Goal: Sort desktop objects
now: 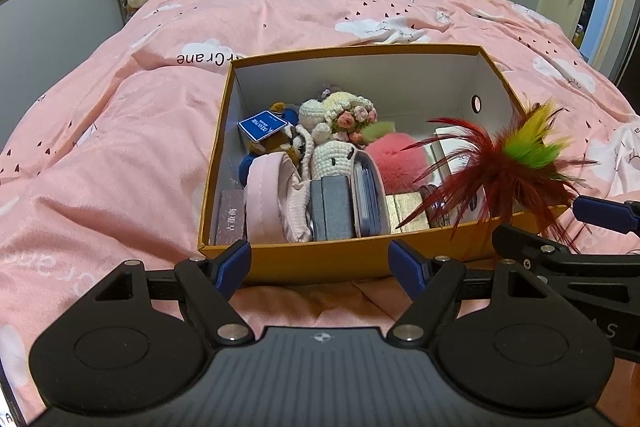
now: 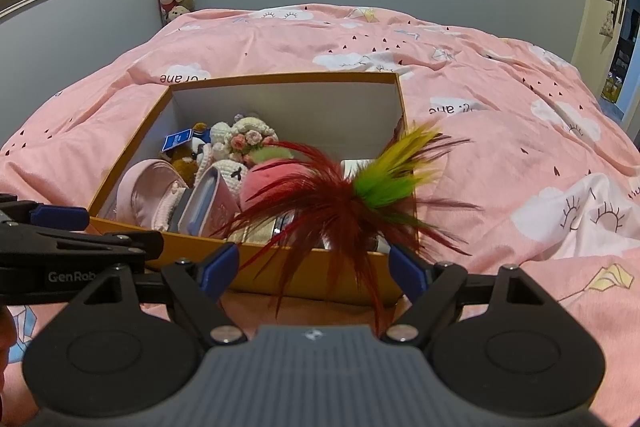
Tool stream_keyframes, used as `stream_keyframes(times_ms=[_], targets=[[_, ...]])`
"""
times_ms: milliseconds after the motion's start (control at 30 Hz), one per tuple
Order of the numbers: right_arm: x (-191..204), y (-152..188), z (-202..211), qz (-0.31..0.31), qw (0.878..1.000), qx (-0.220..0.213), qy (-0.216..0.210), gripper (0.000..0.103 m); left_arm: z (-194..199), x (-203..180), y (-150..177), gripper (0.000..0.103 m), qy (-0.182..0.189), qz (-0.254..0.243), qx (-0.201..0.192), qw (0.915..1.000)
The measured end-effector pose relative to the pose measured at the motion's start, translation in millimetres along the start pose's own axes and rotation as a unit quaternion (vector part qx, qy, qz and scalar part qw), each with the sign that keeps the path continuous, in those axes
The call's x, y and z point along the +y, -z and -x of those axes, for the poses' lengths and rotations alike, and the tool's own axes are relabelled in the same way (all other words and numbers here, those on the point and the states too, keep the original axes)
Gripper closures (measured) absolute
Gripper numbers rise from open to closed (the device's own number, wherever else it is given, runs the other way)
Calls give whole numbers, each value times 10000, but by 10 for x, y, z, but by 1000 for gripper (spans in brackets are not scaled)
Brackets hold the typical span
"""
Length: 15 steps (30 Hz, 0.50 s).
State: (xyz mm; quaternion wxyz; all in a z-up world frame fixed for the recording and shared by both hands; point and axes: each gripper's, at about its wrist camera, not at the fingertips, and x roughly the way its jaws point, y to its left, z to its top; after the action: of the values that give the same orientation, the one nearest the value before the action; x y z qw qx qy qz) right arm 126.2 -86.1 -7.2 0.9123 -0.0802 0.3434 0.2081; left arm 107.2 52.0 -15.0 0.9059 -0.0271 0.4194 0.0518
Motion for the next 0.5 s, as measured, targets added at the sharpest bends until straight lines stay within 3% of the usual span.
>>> stream_keyframes(times_ms=[500], targets=[[0, 1, 10, -7, 10000, 5, 11, 20, 19, 0, -8, 14, 14, 20, -7, 10000]])
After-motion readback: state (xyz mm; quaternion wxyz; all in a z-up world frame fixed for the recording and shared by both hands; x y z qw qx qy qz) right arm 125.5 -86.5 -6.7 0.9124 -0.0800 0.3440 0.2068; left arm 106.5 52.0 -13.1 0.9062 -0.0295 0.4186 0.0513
